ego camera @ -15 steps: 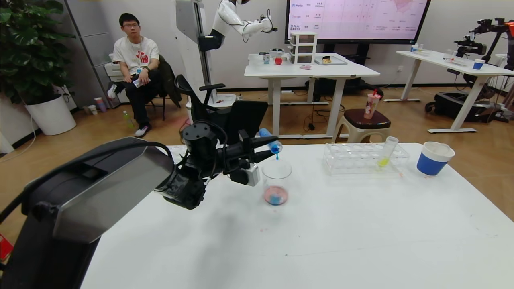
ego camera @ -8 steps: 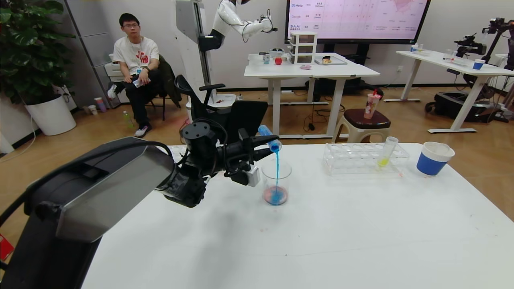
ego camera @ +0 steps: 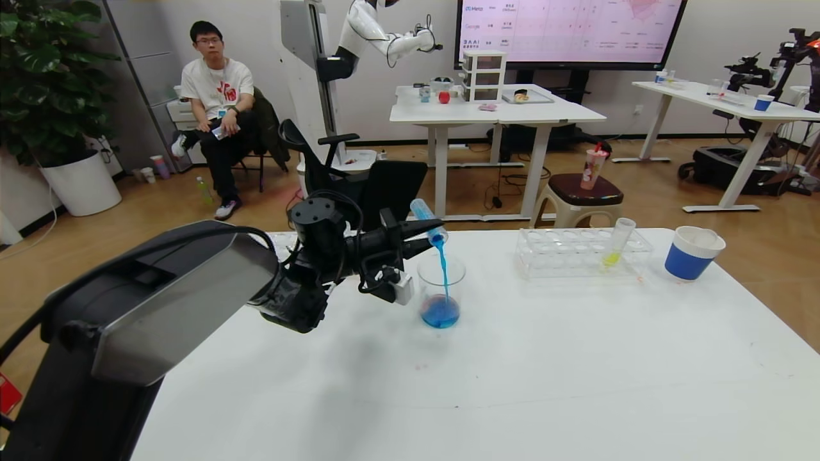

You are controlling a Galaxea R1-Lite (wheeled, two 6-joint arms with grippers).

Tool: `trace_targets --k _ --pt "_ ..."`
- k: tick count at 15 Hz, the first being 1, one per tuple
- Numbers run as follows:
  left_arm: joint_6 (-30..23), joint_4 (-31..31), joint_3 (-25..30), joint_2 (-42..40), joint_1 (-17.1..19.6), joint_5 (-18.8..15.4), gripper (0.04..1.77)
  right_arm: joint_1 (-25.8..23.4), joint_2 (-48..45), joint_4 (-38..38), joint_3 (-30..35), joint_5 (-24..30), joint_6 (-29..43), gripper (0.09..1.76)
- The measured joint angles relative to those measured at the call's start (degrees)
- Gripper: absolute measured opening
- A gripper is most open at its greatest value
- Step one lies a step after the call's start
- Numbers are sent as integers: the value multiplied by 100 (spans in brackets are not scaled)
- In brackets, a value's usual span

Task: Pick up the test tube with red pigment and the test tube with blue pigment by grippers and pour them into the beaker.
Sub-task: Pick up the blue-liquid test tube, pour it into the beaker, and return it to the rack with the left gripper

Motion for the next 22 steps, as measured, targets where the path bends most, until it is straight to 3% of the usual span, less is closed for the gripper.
trace_targets --k 5,12,14,16,17,18,20,22 --pt "358 -13 9 10 6 -30 50 0 0 0 0 0 0 174" --pt "276 -32 15 10 52 -56 50 0 0 0 0 -2 -4 174" --pt "-80 -46 9 2 79 -59 50 0 0 0 0 0 -1 174" --pt "-1039 -228 -82 -30 61 140 50 0 0 0 0 0 0 174" --pt "-1734 -429 -135 -50 20 416 50 0 0 0 0 0 0 174" --pt "-2550 -809 -184 -74 -44 975 50 0 0 0 0 0 0 174" --pt "-3812 -1215 -223 -185 -227 2665 50 0 0 0 0 0 0 174" --pt "-4824 -1140 -251 -389 -435 4219 50 0 0 0 0 0 -1 174"
